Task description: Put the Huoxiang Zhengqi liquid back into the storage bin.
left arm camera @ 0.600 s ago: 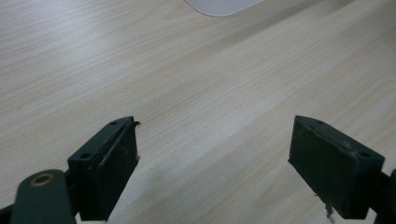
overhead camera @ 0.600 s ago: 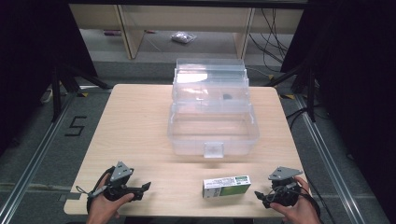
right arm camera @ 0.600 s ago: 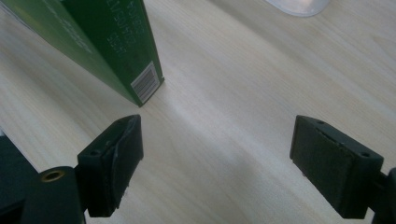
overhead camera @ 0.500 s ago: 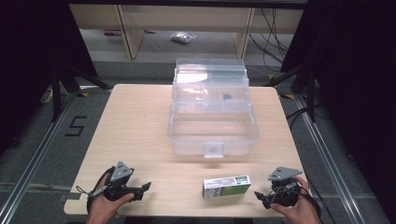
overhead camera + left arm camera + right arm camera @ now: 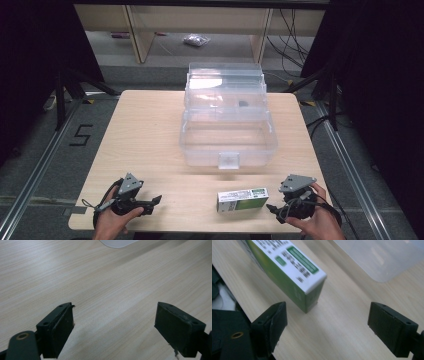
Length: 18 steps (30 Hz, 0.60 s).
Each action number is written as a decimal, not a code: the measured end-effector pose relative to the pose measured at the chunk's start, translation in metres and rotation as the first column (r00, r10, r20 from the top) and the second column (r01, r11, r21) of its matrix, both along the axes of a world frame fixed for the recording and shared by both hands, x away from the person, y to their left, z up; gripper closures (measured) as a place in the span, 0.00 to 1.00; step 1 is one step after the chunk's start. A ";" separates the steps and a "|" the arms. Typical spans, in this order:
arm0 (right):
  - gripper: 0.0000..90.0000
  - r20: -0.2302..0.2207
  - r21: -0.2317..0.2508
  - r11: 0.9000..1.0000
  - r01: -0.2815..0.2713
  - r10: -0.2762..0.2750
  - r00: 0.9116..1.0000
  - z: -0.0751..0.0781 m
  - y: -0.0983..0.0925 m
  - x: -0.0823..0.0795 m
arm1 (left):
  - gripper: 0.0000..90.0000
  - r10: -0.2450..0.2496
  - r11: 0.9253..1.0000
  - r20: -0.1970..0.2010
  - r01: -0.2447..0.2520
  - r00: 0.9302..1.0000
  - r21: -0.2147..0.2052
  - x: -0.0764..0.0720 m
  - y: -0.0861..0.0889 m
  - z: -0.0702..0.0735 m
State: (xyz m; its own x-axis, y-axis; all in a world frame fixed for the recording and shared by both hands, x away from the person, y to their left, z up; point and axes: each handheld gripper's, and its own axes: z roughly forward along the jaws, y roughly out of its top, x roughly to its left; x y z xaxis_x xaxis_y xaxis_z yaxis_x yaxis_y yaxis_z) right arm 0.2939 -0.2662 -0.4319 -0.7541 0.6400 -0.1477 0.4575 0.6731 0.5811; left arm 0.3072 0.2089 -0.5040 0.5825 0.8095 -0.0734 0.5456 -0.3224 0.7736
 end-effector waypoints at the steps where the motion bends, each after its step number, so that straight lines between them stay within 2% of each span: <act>1: 0.18 -0.008 -0.009 1.000 -0.013 0.013 1.000 0.005 0.003 0.000 | 0.17 -0.004 1.000 -0.001 0.004 1.000 0.009 0.000 0.001 0.000; 2: 0.18 0.000 -0.015 1.000 -0.026 0.026 1.000 0.008 0.006 0.000 | 0.17 -0.018 0.999 -0.005 0.018 1.000 0.027 0.000 0.002 0.002; 4: 0.18 0.004 -0.025 0.998 -0.051 0.051 0.999 0.013 0.012 0.002 | 0.17 -0.021 0.999 -0.005 0.021 1.000 0.027 0.000 0.002 0.002; 5: 0.18 -0.006 -0.028 0.999 -0.043 0.043 0.999 0.016 0.016 0.002 | 0.17 -0.017 0.999 -0.002 0.018 1.000 0.028 0.000 0.002 0.002; 7: 0.18 -0.017 -0.038 0.997 -0.063 0.063 0.998 0.020 0.021 0.004 | 0.17 -0.015 0.999 -0.004 0.015 1.000 0.029 0.000 0.002 0.002; 11: 0.18 0.004 -0.054 0.995 -0.084 0.085 0.996 0.022 0.029 0.009 | 0.17 -0.016 1.000 -0.004 0.016 1.000 0.022 0.000 0.002 0.001; 12: 0.18 -0.007 -0.057 0.989 -0.133 0.133 0.991 0.025 0.036 0.012 | 0.17 -0.014 1.000 -0.004 0.014 1.000 0.019 0.000 0.001 0.001; 16: 0.18 -0.003 -0.067 0.989 -0.134 0.134 0.991 0.027 0.043 0.014 | 0.17 -0.025 0.999 -0.006 0.025 1.000 0.029 0.000 0.002 0.002; 17: 0.18 -0.008 -0.076 0.986 -0.152 0.151 0.988 0.028 0.044 0.015 | 0.17 -0.018 0.999 -0.001 0.018 1.000 0.027 0.000 0.002 0.002; 18: 0.18 -0.032 -0.075 0.979 -0.189 0.187 0.982 0.030 0.050 0.018 | 0.17 -0.018 0.999 -0.003 0.018 1.000 0.026 0.000 0.002 0.002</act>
State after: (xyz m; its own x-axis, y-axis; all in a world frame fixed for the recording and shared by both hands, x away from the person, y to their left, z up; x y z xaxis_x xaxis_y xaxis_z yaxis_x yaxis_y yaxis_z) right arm 0.3117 -0.2158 -0.4020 -0.8641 0.4736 -0.1704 0.3321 0.7908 0.5142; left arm 0.3074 0.2112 -0.5023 0.5970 0.8004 -0.0542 0.5418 -0.3524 0.7630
